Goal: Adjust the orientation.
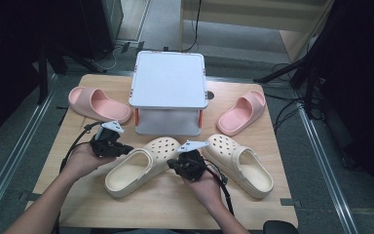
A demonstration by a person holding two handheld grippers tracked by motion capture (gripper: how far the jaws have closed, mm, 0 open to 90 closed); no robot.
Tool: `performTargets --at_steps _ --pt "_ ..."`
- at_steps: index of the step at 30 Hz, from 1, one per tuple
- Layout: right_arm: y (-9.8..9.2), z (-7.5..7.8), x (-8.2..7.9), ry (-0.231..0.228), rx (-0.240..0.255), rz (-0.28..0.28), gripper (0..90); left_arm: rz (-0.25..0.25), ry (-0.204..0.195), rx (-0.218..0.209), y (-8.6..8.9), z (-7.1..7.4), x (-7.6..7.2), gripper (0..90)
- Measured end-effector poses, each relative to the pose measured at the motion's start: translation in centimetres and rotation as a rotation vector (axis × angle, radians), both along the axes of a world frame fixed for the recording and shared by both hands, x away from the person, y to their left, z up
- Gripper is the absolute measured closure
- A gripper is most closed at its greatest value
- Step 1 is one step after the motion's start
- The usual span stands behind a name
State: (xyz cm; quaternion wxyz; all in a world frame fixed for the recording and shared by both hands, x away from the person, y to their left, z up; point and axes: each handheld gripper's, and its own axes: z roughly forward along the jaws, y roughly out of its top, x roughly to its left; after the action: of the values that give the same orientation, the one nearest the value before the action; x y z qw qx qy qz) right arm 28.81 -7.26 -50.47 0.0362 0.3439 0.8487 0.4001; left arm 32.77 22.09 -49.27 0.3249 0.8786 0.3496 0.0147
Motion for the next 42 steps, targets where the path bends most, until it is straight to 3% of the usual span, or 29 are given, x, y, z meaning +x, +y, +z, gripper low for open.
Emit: performTargets --at_steps 5,8,12,18,32,36,42 --pt "-0.2 0.7 1.3 -0.014 -0.037 0.091 89.5 0.016 0.004 -0.013 0.1 -0.1 -0.2 86.5" --pt "-0.3 1.3 2.4 -0.03 -0.026 0.097 89.5 0.021 0.001 -0.011 0.1 0.0 -0.3 86.3" --pt "-0.6 1.3 2.6 -0.015 0.012 0.06 89.5 0.021 -0.004 -0.009 0.1 0.0 -0.6 86.7" --pt "-0.5 0.6 1.5 -0.009 -0.002 0.049 89.5 0.014 -0.004 -0.01 0.1 0.0 -1.0 86.7" --pt "-1.2 0.2 2.5 -0.003 0.008 0.002 89.3 -0.076 0.001 0.031 -1.6 0.0 -2.5 86.1" --pt "-1.1 0.2 2.8 -0.002 0.017 -0.006 89.3 -0.053 0.006 -0.045 -1.6 0.2 -2.5 86.4" --pt "-0.8 0.2 3.2 -0.01 0.016 -0.016 89.2 -0.051 0.025 -0.07 -1.7 0.1 -2.7 86.4"
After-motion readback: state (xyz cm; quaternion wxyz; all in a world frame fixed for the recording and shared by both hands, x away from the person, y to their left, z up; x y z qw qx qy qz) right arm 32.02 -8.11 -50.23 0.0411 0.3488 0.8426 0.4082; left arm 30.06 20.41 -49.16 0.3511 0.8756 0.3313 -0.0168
